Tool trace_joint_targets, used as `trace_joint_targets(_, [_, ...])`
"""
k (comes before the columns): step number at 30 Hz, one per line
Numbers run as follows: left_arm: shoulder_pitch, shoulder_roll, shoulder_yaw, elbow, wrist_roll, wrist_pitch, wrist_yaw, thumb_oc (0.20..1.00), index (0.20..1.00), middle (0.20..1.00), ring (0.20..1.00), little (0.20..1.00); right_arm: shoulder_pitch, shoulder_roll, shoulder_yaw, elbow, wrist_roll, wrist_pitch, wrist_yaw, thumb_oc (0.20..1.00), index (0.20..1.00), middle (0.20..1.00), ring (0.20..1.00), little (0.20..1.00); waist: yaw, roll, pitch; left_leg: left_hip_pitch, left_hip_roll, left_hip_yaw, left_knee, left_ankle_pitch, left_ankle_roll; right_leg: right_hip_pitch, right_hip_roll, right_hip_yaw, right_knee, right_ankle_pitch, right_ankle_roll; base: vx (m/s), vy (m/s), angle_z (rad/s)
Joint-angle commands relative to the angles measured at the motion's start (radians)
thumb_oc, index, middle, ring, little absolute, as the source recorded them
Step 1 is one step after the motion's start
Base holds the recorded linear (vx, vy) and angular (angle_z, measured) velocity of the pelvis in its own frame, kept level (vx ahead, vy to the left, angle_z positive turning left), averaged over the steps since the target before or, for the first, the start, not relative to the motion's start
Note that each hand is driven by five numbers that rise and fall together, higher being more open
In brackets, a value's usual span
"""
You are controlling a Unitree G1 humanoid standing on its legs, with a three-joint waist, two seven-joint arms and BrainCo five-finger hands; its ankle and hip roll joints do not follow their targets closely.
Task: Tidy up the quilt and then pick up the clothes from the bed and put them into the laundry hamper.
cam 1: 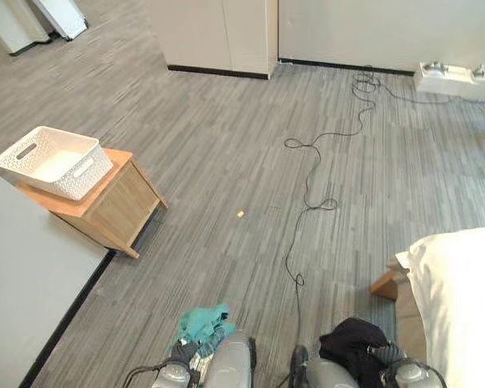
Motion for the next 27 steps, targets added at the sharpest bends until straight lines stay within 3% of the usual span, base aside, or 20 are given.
trace_joint_targets(1, [-0.021,0.032,0.011,-0.054,0.027,-0.028,0.003,0.200,0.200,0.200,0.200,0.200,0.077,-0.043,0.009,-0.138,-0.019,-0.023,-0.010,0.200,0.200,0.200,0.200,0.200,0.012,0.001,-0.029,0.036,-0.032,0.007,-0.207,0.052,0.032,0.280,-0.031,0.009,-0.112,0.015,0.102,0.46,0.171,-0.31])
trace_joint_targets(3, [-0.013,0.040,0.013,-0.061,0.031,-0.030,-0.001,0.200,0.200,0.200,0.200,0.200,0.058,-0.050,0.014,-0.121,-0.043,-0.023,-0.023,0.200,0.200,0.200,0.200,0.200,0.027,-0.004,-0.032,0.010,-0.014,0.059,-0.369,0.083,0.029,0.339,-0.035,-0.012,-0.123,-0.025,0.115,0.53,0.181,0.14])
trace_joint_targets(5, [-0.010,0.043,0.015,-0.054,0.037,-0.029,-0.005,0.200,0.200,0.200,0.200,0.200,0.048,-0.045,0.018,-0.111,-0.051,-0.020,-0.024,0.200,0.200,0.200,0.200,0.200,0.033,-0.012,-0.035,0.006,-0.011,0.072,-0.373,0.090,0.031,0.355,-0.034,-0.010,-0.114,-0.039,0.118,0.44,0.121,-0.08])
trace_joint_targets(6, [0.000,0.045,0.023,-0.042,0.050,-0.021,-0.014,0.200,0.200,0.200,0.200,0.200,0.043,-0.037,0.025,-0.099,-0.068,-0.016,-0.015,0.200,0.200,0.200,0.200,0.200,0.033,-0.019,-0.050,0.024,-0.009,0.081,-0.383,0.095,0.041,0.366,-0.028,-0.006,-0.100,-0.054,0.124,0.79,0.207,-0.15])
trace_joint_targets(7, [-0.003,0.051,0.024,-0.027,0.072,-0.015,-0.009,0.200,0.200,0.200,0.200,0.200,0.040,-0.015,0.035,-0.095,-0.078,-0.020,-0.021,0.200,0.200,0.200,0.200,0.200,0.036,-0.048,-0.065,0.036,-0.025,0.092,-0.362,0.126,0.069,0.367,-0.031,0.010,-0.003,-0.051,0.130,0.62,0.165,-0.14])
trace_joint_targets(8, [-0.004,0.052,0.024,-0.027,0.072,-0.015,-0.009,0.200,0.200,0.200,0.200,0.200,0.040,-0.014,0.035,-0.094,-0.078,-0.020,-0.021,0.200,0.200,0.200,0.200,0.200,0.037,-0.049,-0.066,0.035,-0.025,0.093,-0.362,0.125,0.069,0.365,-0.032,0.011,-0.001,-0.052,0.130,0.58,0.166,-0.12])
trace_joint_targets(9, [-0.009,0.057,0.027,-0.018,0.081,-0.011,-0.006,0.200,0.200,0.200,0.200,0.200,0.033,-0.004,0.042,-0.085,-0.078,-0.022,-0.020,0.200,0.200,0.200,0.200,0.200,0.043,-0.070,-0.073,0.049,-0.041,0.089,-0.361,0.109,0.086,0.344,-0.032,0.017,0.086,-0.014,0.155,0.36,0.133,-0.05])
trace_joint_targets(11, [-0.014,0.062,0.019,-0.014,0.094,-0.008,-0.012,0.200,0.200,0.200,0.200,0.200,0.020,0.015,0.043,-0.044,-0.074,-0.017,-0.012,0.200,0.200,0.200,0.200,0.200,0.041,-0.089,-0.060,0.091,-0.067,0.083,-0.337,0.057,0.120,0.256,-0.041,0.037,0.328,0.172,0.240,0.42,0.184,-0.03])
trace_joint_targets(12, [-0.014,0.062,0.019,-0.014,0.094,-0.008,-0.012,0.200,0.200,0.200,0.200,0.200,0.020,0.015,0.043,-0.044,-0.074,-0.017,-0.012,0.200,0.200,0.200,0.200,0.200,0.041,-0.089,-0.060,0.090,-0.067,0.083,-0.337,0.057,0.120,0.256,-0.041,0.037,0.328,0.172,0.240,0.47,0.246,-0.06])
trace_joint_targets(13, [-0.016,0.066,0.012,-0.024,0.094,-0.006,-0.008,0.200,0.200,0.200,0.200,0.200,0.014,0.018,0.045,-0.049,-0.074,-0.020,-0.011,0.200,0.200,0.200,0.200,0.200,0.020,-0.061,-0.038,0.177,-0.061,0.078,-0.354,0.030,0.140,0.136,-0.057,0.025,0.548,0.292,0.270,0.52,0.269,0.03])
trace_joint_targets(14, [-0.023,0.066,0.003,-0.026,0.092,-0.006,-0.007,0.200,0.200,0.200,0.200,0.200,0.001,0.019,0.050,-0.048,-0.076,-0.020,-0.013,0.200,0.200,0.200,0.200,0.200,0.004,-0.032,-0.024,0.234,-0.046,0.064,-0.385,0.028,0.144,0.050,-0.049,0.012,0.647,0.290,0.256,0.68,0.349,0.13])
trace_joint_targets(15, [-0.028,0.066,-0.005,-0.036,0.094,-0.006,-0.006,0.200,0.200,0.200,0.200,0.200,0.001,0.017,0.049,-0.056,-0.074,-0.018,-0.011,0.200,0.200,0.200,0.200,0.200,-0.011,-0.010,-0.012,0.269,-0.038,0.043,-0.403,0.021,0.144,-0.012,-0.046,-0.002,0.668,0.242,0.230,0.70,0.272,0.44])
trace_joint_targets(16, [-0.047,0.066,-0.015,-0.063,0.088,-0.008,-0.001,0.200,0.200,0.200,0.200,0.200,0.005,0.011,0.049,-0.080,-0.070,-0.023,-0.013,0.200,0.200,0.200,0.200,0.200,-0.048,0.007,0.014,0.330,-0.048,0.000,-0.411,0.000,0.137,-0.106,-0.018,-0.022,0.594,0.152,0.197,0.50,0.168,0.51])
trace_joint_targets(17, [-0.047,0.066,-0.015,-0.063,0.088,-0.008,-0.001,0.200,0.200,0.200,0.200,0.200,0.005,0.010,0.049,-0.080,-0.070,-0.023,-0.013,0.200,0.200,0.200,0.200,0.200,-0.049,0.010,0.014,0.328,-0.045,-0.001,-0.411,0.001,0.136,-0.105,-0.015,-0.024,0.590,0.155,0.196,0.74,0.104,0.80])
trace_joint_targets(18, [-0.065,0.066,-0.023,-0.071,0.084,-0.013,0.004,0.200,0.200,0.200,0.200,0.200,0.010,0.004,0.047,-0.093,-0.060,-0.026,-0.013,0.200,0.200,0.200,0.200,0.200,-0.073,0.006,0.025,0.369,-0.065,-0.037,-0.411,-0.030,0.118,-0.124,-0.023,-0.036,0.346,0.106,0.179,0.39,0.013,0.82])
trace_joint_targets(19, [-0.065,0.066,-0.023,-0.071,0.084,-0.013,0.004,0.200,0.200,0.200,0.200,0.200,0.010,0.004,0.047,-0.093,-0.060,-0.026,-0.013,0.200,0.200,0.200,0.200,0.200,-0.074,0.008,0.025,0.369,-0.062,-0.038,-0.411,-0.029,0.118,-0.120,-0.021,-0.038,0.338,0.111,0.178,0.61,-0.004,0.92])
trace_joint_targets(21, [-0.094,0.065,-0.031,-0.063,0.086,-0.021,0.005,0.200,0.200,0.200,0.200,0.200,0.016,-0.004,0.035,-0.076,-0.049,-0.026,-0.019,0.200,0.200,0.200,0.200,0.200,-0.101,-0.005,0.023,0.408,-0.077,-0.084,-0.411,-0.082,0.088,-0.129,-0.058,-0.007,0.031,0.155,0.188,0.63,-0.071,0.75])
trace_joint_targets(22, [-0.103,0.062,-0.033,-0.052,0.102,-0.027,0.001,0.200,0.200,0.200,0.200,0.200,0.027,-0.004,0.031,-0.042,-0.054,-0.018,-0.016,0.200,0.200,0.200,0.200,0.200,-0.127,-0.009,0.015,0.452,-0.083,-0.121,-0.411,-0.125,0.069,-0.182,-0.065,0.084,-0.060,0.220,0.225,0.63,-0.073,0.88])
trace_joint_targets(25, [-0.090,0.049,-0.023,-0.032,0.102,-0.028,0.008,0.200,0.200,0.200,0.200,0.200,0.038,0.000,0.041,-0.009,-0.072,-0.011,-0.004,0.200,0.200,0.200,0.200,0.200,-0.133,-0.014,-0.005,0.533,-0.085,-0.162,-0.411,-0.181,0.072,-0.160,-0.057,0.115,-0.065,0.249,0.226,0.62,-0.076,1.09])
trace_joint_targets(27, [-0.067,0.045,-0.005,-0.009,0.087,-0.028,0.013,0.200,0.200,0.200,0.200,0.200,0.038,-0.005,0.049,0.015,-0.067,-0.014,0.006,0.200,0.200,0.200,0.200,0.200,-0.136,-0.008,-0.013,0.502,-0.060,-0.184,-0.194,-0.146,0.047,-0.133,-0.042,0.114,-0.024,0.243,0.190,0.63,-0.264,0.80])
